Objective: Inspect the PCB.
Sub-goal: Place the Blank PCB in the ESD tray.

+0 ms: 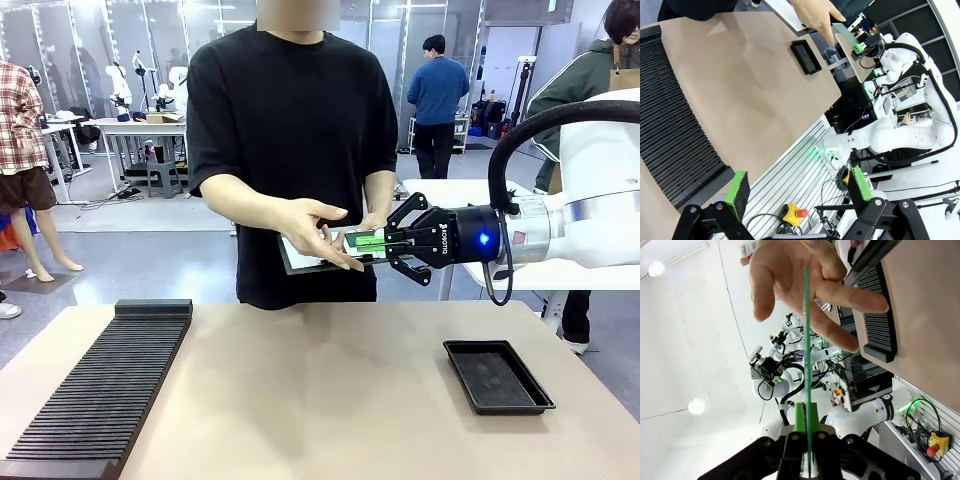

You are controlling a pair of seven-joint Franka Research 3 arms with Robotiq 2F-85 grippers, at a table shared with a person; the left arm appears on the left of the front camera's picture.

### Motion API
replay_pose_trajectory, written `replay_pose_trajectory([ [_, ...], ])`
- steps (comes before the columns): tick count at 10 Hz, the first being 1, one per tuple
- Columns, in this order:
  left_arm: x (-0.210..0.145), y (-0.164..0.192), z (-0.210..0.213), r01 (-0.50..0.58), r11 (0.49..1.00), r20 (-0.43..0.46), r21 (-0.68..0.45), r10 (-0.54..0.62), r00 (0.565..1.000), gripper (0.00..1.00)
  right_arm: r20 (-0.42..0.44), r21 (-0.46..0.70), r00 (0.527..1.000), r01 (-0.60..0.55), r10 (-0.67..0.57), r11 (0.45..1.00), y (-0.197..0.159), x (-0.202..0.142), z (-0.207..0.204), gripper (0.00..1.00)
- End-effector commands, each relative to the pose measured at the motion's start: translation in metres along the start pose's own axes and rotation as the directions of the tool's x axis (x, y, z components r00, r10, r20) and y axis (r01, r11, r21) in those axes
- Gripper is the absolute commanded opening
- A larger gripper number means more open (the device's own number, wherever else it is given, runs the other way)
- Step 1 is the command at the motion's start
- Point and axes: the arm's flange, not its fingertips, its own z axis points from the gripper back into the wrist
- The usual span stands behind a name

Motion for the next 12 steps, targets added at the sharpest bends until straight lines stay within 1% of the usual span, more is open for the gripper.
replay_pose_trajectory([
  [1, 0.001, -0.003, 0.001, -0.005, 1.000, -0.009, 0.001, 0.005, 1.000, 1.00, -0.001, -0.001, 1.000, -0.002, 0.002, 1.000, 0.003, 0.000, -0.001, 0.00],
  [8, 0.001, -0.003, 0.001, -0.005, 1.000, -0.009, 0.001, 0.005, 1.000, 1.00, -0.001, -0.001, 1.000, -0.002, 0.002, 1.000, 0.003, 0.000, -0.001, 0.00],
  [9, 0.001, -0.003, 0.001, -0.005, 1.000, -0.009, 0.001, 0.005, 1.000, 1.00, 0.000, 0.000, 1.000, 0.000, 0.000, 1.000, 0.000, 0.000, 0.000, 0.03],
  [10, 0.001, -0.003, 0.001, -0.005, 1.000, -0.009, 0.001, 0.005, 1.000, 1.00, -0.023, -0.029, 0.999, -0.050, 0.049, 0.998, 0.007, -0.009, 0.009, 0.03],
  [11, 0.001, -0.003, 0.001, -0.005, 1.000, -0.009, 0.001, 0.005, 1.000, 1.00, -0.022, -0.084, 0.995, -0.104, 0.102, 0.991, 0.016, -0.022, 0.026, 0.03],
  [12, 0.001, -0.003, 0.001, -0.005, 1.000, -0.009, 0.001, 0.005, 1.000, 1.00, -0.035, -0.112, 0.989, -0.148, 0.145, 0.983, 0.025, -0.037, 0.047, 0.03],
])
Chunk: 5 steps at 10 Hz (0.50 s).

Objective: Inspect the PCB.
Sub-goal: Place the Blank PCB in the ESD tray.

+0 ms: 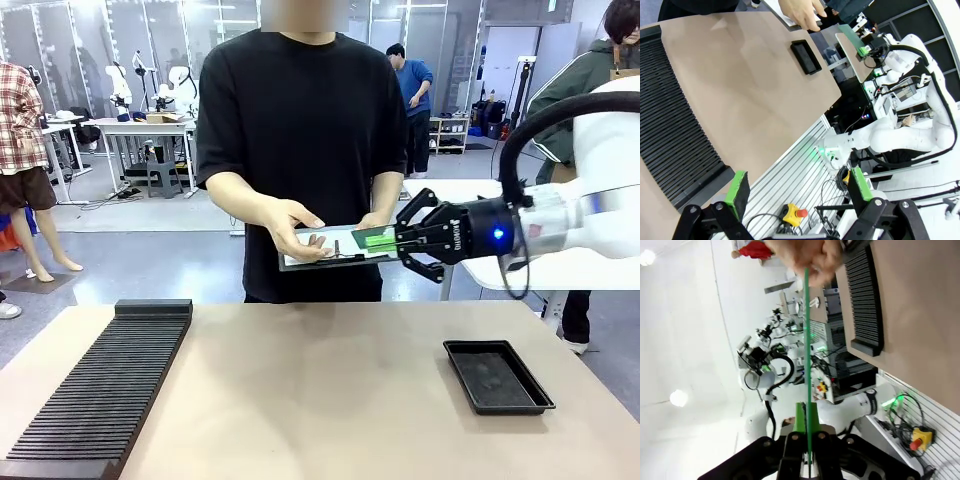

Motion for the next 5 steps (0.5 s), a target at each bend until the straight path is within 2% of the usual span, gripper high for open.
replay_pose_trajectory([
  [1, 0.001, -0.003, 0.001, -0.005, 1.000, -0.009, 0.001, 0.005, 1.000, 1.00, 0.006, -0.053, 0.995, -0.096, 0.096, 0.994, 0.018, -0.033, 0.048, 0.03],
  [3, 0.001, -0.003, 0.001, -0.005, 1.000, -0.009, 0.001, 0.005, 1.000, 1.00, 0.020, -0.087, 0.988, -0.149, 0.151, 0.985, 0.034, -0.069, 0.108, 0.03],
  [5, 0.001, -0.003, 0.001, -0.005, 1.000, -0.009, 0.001, 0.005, 1.000, 1.00, 0.025, -0.141, 0.977, -0.205, 0.211, 0.969, 0.035, -0.103, 0.161, 0.03],
])
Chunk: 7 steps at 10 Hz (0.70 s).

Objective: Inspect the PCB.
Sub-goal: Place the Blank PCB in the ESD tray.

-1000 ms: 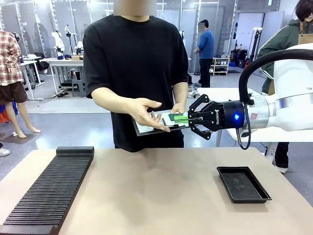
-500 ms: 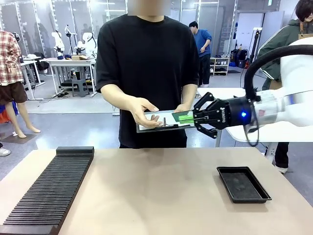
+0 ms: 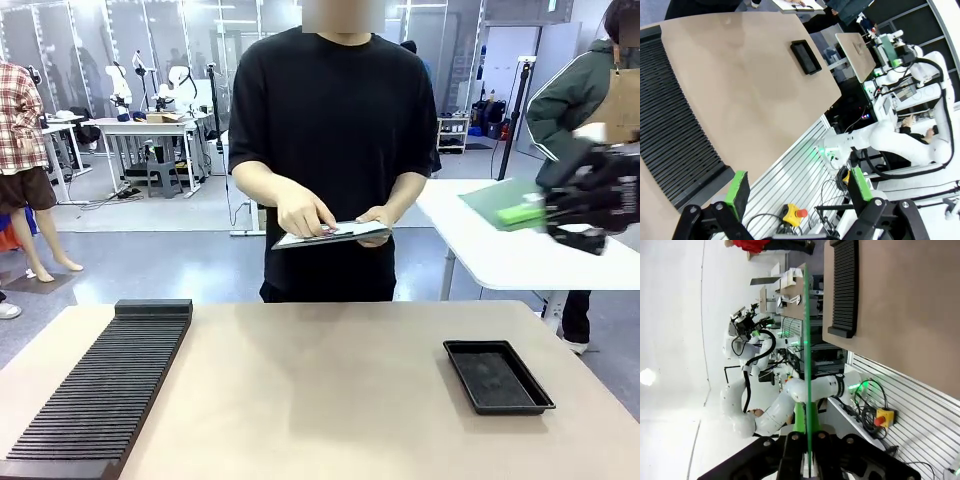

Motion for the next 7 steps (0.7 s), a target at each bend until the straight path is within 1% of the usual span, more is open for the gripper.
replay_pose_trajectory([
  [1, 0.001, -0.003, 0.001, -0.005, 1.000, -0.009, 0.001, 0.005, 1.000, 1.00, 0.017, -0.035, 0.999, -0.039, 0.040, 0.999, -0.007, -0.022, 0.037, 0.03],
  [3, 0.001, -0.003, 0.001, -0.005, 1.000, -0.009, 0.001, 0.005, 1.000, 1.00, 0.069, -0.042, 0.995, -0.073, 0.076, 0.996, -0.018, -0.045, 0.069, 0.03],
  [5, 0.001, -0.003, 0.001, -0.005, 1.000, -0.009, 0.001, 0.005, 1.000, 1.00, 0.080, -0.057, 0.991, -0.107, 0.112, 0.993, -0.031, -0.064, 0.091, 0.03],
  [7, 0.001, -0.003, 0.001, -0.005, 1.000, -0.009, 0.001, 0.005, 1.000, 1.00, 0.118, -0.063, 0.988, -0.097, 0.104, 0.993, -0.043, -0.077, 0.112, 0.03],
])
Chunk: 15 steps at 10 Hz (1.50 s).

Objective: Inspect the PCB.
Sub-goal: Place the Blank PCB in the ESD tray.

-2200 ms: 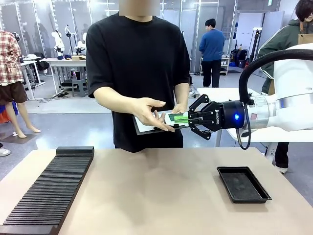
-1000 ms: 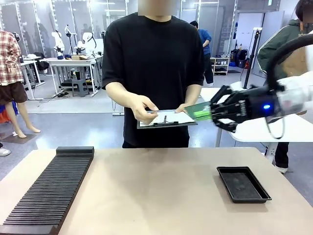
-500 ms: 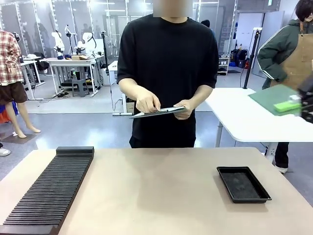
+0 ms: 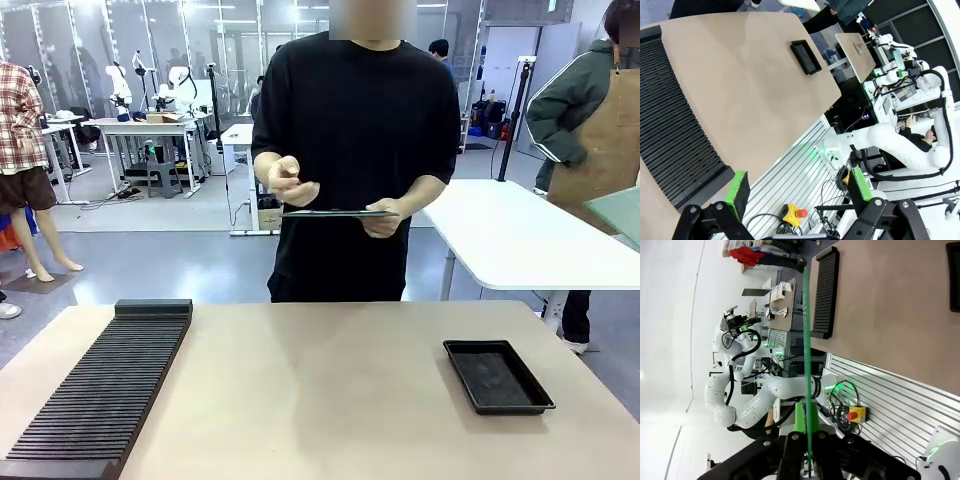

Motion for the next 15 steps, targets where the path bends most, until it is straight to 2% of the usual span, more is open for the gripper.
replay_pose_trajectory([
  [1, 0.001, -0.003, 0.001, -0.005, 1.000, -0.009, 0.001, 0.005, 1.000, 1.00, 0.018, -0.010, 1.000, -0.015, 0.015, 1.000, -0.014, -0.009, 0.011, 0.03],
  [3, 0.001, -0.003, 0.001, -0.005, 1.000, -0.009, 0.001, 0.005, 1.000, 1.00, 0.036, -0.081, 0.999, -0.037, 0.040, 0.996, -0.020, -0.008, 0.007, 0.03],
  [5, 0.001, -0.003, 0.001, -0.005, 1.000, -0.009, 0.001, 0.005, 1.000, 1.00, 0.038, -0.201, 0.997, -0.056, 0.065, 0.978, -0.038, 0.002, -0.014, 0.03],
  [7, 0.001, -0.003, 0.001, -0.005, 1.000, -0.009, 0.001, 0.005, 1.000, 1.00, 0.100, -0.313, 0.988, -0.077, 0.114, 0.946, -0.060, 0.012, -0.038, 0.03],
  [8, 0.001, -0.003, 0.001, -0.005, 1.000, -0.009, 0.001, 0.005, 1.000, 1.00, 0.119, -0.326, 0.985, -0.080, 0.125, 0.942, -0.067, 0.018, -0.051, 0.03],
  [11, 0.001, -0.003, 0.001, -0.005, 1.000, -0.009, 0.001, 0.005, 1.000, 1.00, 0.111, -0.470, 0.983, -0.077, 0.145, 0.879, -0.097, 0.038, -0.096, 0.03],
  [15, 0.001, -0.003, 0.001, -0.005, 1.000, -0.009, 0.001, 0.005, 1.000, 1.00, 0.083, -0.541, 0.992, -0.035, 0.095, 0.840, -0.140, 0.059, -0.139, 0.03],
])
